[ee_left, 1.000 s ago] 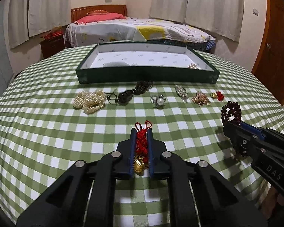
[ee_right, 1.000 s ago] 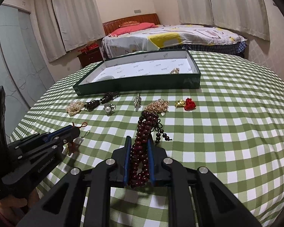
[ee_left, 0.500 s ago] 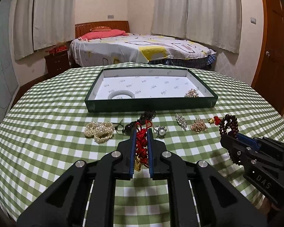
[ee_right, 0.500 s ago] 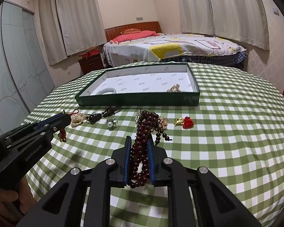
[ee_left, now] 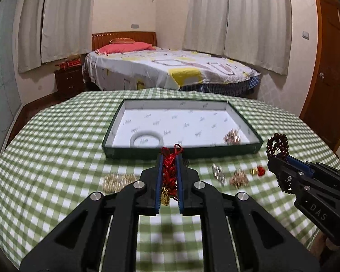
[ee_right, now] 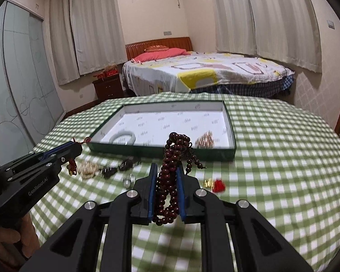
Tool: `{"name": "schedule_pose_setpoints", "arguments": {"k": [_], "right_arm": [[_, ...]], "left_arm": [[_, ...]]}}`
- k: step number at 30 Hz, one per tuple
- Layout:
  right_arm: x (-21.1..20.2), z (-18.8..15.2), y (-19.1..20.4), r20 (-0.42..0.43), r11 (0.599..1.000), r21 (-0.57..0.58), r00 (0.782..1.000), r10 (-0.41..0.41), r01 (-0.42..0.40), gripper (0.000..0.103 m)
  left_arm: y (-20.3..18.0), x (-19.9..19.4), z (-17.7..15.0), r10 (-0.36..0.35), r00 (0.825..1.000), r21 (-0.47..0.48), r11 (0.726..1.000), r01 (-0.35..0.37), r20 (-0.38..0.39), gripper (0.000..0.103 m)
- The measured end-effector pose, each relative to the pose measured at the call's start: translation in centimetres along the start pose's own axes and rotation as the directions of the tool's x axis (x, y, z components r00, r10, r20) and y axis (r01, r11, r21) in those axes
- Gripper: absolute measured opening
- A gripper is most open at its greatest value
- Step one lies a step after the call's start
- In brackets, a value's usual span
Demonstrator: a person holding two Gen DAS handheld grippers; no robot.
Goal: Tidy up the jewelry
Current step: 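Carry the tassel charm and bead bracelet into the box and open both tools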
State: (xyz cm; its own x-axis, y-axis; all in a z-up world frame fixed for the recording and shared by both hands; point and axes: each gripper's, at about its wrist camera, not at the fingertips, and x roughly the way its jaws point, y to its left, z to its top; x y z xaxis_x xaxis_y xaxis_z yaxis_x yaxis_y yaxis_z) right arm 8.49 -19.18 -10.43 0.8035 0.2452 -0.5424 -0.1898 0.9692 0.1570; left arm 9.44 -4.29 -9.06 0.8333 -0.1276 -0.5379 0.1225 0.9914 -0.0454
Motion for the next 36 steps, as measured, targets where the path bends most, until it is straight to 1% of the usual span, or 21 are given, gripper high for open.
{"name": "schedule_pose_setpoints", "arguments": {"k": [4, 9, 13, 18, 22, 25, 33, 36], "right_arm": [[1.2, 2.1, -0.2, 0.027, 1.000, -0.009, 1.000, 0.006, -0.006, 0.017], [3.8, 4.7, -0.3, 0.045, 1.000, -0.022, 0.999, 0.014, -0.014, 0.017], [6.2, 6.1, -0.9, 0.039, 1.000, -0.006, 0.999, 0.022, -0.021, 0.017], [9.5, 6.3, -1.5, -0.016, 1.000, -0.003, 1.000, 0.026, -0.026, 0.017], [12.1, 5.6, -1.9, -0.090, 0.999, 0.010, 0.995, 0.038, -0.037, 0.017], [13.9, 5.0, -2.3, -0.147, 0.999, 0.017, 0.988, 0.044, -0.042, 0.017], [16.5, 4.2, -2.9, -0.254, 0.998, 0.040, 0.966, 0.049, -0.040, 0.017], [16.8, 4.2, -3.0, -0.268, 0.998, 0.046, 0.962, 0.054, -0.043, 0.017]], "left_arm": [[-0.4, 1.3, 2.3, -0.023, 0.999, 0.002, 1.000, 0.023, 0.027, 0.011], [-1.4, 3.9, 5.1, -0.039, 0.998, 0.027, 0.999, 0.037, 0.059, 0.011], [-1.9, 6.4, 6.6, -0.047, 0.997, 0.036, 0.998, 0.045, 0.053, 0.011], [-1.9, 11.2, 6.6, -0.064, 0.997, 0.006, 0.998, 0.064, -0.050, 0.011], [-1.6, 14.4, 5.7, -0.071, 0.988, -0.009, 0.997, 0.070, -0.137, 0.011], [-1.3, 16.7, 5.1, -0.074, 0.977, -0.029, 0.997, 0.070, -0.201, 0.011], [-1.3, 19.5, 3.9, -0.070, 0.953, -0.023, 0.998, 0.067, -0.294, 0.011], [-1.1, 20.0, 3.7, -0.068, 0.949, -0.027, 0.998, 0.063, -0.307, 0.012]]}}
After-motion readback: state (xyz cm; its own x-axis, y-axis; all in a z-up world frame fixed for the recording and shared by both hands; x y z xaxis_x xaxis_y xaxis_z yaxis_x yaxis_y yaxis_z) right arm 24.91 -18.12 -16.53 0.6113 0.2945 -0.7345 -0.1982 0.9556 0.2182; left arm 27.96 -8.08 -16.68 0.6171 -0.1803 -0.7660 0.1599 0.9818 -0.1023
